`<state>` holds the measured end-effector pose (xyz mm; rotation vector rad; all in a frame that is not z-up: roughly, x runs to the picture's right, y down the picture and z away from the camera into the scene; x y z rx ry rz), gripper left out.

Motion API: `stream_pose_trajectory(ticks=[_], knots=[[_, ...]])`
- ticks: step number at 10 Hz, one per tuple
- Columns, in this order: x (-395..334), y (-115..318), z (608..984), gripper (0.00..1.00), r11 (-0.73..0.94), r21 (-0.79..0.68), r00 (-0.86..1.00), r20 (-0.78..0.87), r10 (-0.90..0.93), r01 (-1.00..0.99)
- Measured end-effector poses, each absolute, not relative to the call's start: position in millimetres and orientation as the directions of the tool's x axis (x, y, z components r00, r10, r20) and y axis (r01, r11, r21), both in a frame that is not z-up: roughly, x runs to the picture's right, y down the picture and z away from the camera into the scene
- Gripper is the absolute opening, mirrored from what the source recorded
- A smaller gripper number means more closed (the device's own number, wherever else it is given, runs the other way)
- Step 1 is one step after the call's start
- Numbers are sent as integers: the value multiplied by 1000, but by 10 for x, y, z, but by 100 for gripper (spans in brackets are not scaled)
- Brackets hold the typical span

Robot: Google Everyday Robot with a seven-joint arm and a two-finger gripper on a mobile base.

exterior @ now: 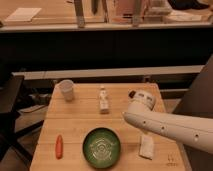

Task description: Drag the ceramic bowl in a circle

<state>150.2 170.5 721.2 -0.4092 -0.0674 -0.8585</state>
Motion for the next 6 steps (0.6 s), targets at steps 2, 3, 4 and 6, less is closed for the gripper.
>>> stream_pose_trajectory(ticks=[2,3,4,6], knots=[[1486,1714,7257,80,558,-304,629,240,-739,772],[1481,1714,7265,80,554,-300,624,244,-742,776],[1478,1720,7284,80,547,-292,615,252,-747,784],[1474,1744,7334,80,527,-273,590,269,-761,805]])
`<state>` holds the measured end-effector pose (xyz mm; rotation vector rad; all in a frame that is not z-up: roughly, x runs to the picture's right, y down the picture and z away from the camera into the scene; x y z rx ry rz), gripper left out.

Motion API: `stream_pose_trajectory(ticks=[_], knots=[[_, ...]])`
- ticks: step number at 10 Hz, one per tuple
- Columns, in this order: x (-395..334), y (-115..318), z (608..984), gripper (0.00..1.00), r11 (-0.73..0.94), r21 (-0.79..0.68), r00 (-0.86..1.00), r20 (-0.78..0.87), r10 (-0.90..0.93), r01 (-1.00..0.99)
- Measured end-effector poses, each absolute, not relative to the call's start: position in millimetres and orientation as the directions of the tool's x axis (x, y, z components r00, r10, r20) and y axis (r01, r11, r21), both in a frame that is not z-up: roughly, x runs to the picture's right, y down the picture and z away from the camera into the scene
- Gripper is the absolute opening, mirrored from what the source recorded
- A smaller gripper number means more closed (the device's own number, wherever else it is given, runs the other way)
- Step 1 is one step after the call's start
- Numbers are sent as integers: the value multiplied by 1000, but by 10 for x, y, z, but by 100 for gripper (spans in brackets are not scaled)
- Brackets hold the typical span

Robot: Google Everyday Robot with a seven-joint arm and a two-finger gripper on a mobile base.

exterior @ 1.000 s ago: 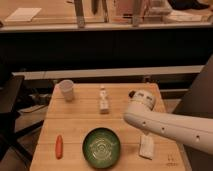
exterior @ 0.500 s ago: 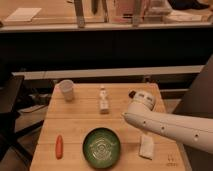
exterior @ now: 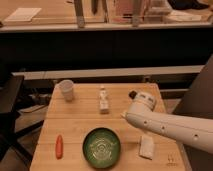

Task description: Drag the ceramic bowl in a circle

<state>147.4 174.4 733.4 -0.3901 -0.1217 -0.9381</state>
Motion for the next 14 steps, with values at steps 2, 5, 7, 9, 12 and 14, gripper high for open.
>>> stream_pose_trajectory(ticks=[2,5,7,9,12,14], knots=[[1472,1756,7371,80,510,-257,569,282,-773,821],[1465,1776,7417,80,485,-230,535,301,-789,844],[1460,1794,7453,80,461,-210,507,314,-803,862],[1459,1805,7484,80,440,-191,480,325,-815,877],[1461,1819,7514,80,410,-165,442,339,-830,897],[1463,1828,7533,80,387,-145,413,348,-841,911]])
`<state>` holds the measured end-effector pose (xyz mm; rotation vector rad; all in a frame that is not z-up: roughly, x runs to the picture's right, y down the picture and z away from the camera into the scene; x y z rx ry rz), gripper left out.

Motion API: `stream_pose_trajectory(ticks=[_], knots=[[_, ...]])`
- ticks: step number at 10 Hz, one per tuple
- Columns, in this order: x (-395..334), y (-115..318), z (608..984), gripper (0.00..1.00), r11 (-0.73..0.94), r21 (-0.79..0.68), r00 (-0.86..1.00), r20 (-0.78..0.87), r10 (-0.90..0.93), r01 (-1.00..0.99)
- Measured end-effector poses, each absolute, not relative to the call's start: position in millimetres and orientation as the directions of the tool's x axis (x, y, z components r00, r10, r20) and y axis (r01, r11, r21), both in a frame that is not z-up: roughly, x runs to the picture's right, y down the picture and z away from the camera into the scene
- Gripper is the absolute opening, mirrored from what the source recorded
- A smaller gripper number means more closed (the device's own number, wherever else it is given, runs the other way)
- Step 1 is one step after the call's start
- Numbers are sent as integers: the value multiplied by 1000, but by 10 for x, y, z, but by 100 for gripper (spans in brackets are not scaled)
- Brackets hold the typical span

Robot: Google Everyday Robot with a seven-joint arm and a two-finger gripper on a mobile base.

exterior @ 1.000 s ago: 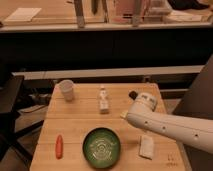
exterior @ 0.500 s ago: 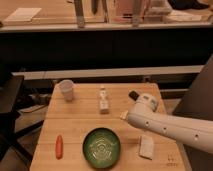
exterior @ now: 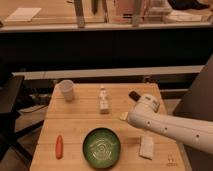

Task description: Drag the ceramic bowl in a circle

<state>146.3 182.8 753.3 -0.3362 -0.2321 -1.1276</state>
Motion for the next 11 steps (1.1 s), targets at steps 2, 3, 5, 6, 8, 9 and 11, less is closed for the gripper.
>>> stream_pose_trajectory(ticks=[2,3,5,6,8,9,11], knots=[[1465,1841,7545,80,366,-128,387,357,-850,922],[1467,1849,7549,80,355,-120,374,361,-854,927],[1466,1862,7558,80,332,-101,345,368,-863,938],[1469,1877,7558,80,323,-92,333,372,-866,942],[1473,1913,7563,80,295,-71,299,379,-876,953],[1475,1932,7562,80,277,-59,278,383,-881,959],[1472,1964,7566,80,254,-42,250,390,-886,966]])
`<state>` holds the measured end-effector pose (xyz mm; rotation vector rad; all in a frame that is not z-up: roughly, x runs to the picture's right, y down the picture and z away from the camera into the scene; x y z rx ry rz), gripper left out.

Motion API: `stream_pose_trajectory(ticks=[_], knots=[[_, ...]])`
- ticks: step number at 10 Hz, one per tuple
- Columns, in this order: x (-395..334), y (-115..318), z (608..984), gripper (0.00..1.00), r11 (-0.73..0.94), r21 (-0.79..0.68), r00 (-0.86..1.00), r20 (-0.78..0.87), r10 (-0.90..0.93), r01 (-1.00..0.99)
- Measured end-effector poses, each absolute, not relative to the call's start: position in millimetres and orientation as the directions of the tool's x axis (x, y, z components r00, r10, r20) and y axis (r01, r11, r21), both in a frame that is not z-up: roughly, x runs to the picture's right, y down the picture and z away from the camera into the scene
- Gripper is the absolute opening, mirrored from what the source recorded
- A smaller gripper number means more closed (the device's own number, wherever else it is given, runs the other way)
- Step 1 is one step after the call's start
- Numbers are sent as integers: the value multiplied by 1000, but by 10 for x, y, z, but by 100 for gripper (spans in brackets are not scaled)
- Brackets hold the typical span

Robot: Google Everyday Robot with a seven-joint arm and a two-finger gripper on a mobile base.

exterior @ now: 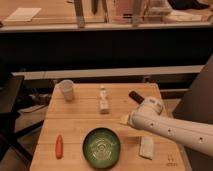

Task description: Drag the ceramic bowl in a circle

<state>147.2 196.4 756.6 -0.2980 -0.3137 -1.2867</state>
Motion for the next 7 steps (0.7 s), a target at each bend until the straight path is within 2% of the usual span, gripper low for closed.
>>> stream_pose_trajectory(ticks=[7], knots=[[1458,2035,7587,80,163,23,140,412,-900,986]])
